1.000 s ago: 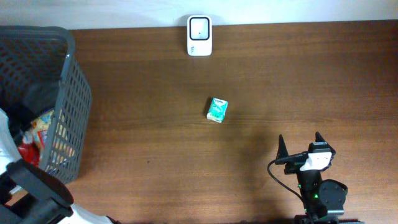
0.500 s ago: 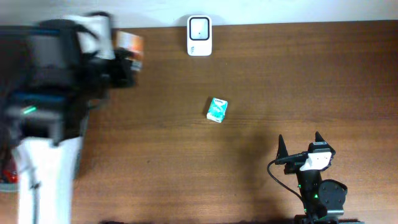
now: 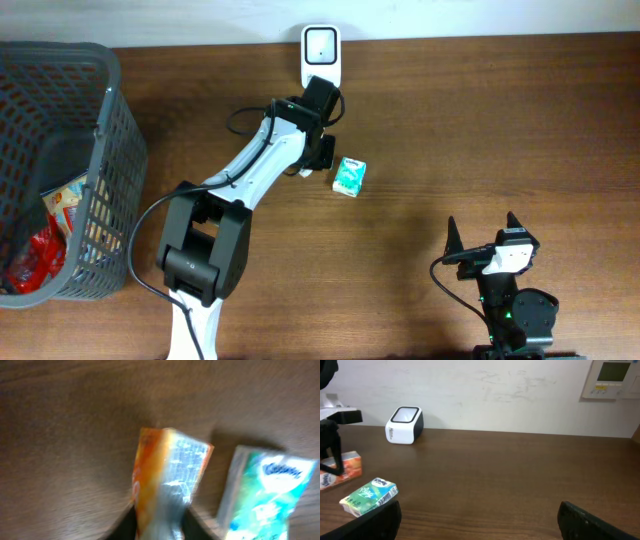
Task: Scan the item barcode
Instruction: 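Place the orange tissue pack beside the green pack with the left gripper, then reach into the basket and grasp the cream snack bag with the left gripper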
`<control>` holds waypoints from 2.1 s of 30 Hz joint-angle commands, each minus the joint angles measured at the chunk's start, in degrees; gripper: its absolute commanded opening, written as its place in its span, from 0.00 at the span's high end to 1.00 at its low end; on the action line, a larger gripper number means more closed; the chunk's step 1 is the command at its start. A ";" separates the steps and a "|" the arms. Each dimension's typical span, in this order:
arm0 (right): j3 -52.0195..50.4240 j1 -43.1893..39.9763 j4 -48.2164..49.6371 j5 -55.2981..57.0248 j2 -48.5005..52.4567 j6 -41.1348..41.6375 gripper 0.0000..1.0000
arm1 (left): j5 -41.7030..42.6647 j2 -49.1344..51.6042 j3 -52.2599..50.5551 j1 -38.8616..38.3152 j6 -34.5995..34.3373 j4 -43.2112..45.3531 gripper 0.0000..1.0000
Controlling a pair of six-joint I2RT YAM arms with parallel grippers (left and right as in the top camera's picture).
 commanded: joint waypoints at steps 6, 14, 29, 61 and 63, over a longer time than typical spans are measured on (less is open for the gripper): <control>-0.50 -0.17 -0.04 0.33 -0.37 0.24 0.02 | 4.31 -0.35 9.97 -1.18 -0.35 -4.31 0.32; -0.50 -0.17 -0.04 0.33 -0.37 0.24 0.02 | -6.97 1.38 11.06 0.87 -0.68 -10.45 0.84; -0.50 -0.17 -0.04 0.33 -0.37 0.24 0.02 | 2.62 5.70 14.23 1.73 -1.46 -12.57 1.00; -0.50 -0.17 -0.04 0.33 -0.37 0.24 0.02 | 1.03 -17.44 22.25 60.48 4.22 -31.17 0.01; -0.50 -0.17 -0.04 0.33 -0.37 0.24 0.02 | 1.03 -17.16 14.93 62.07 4.22 -29.38 0.01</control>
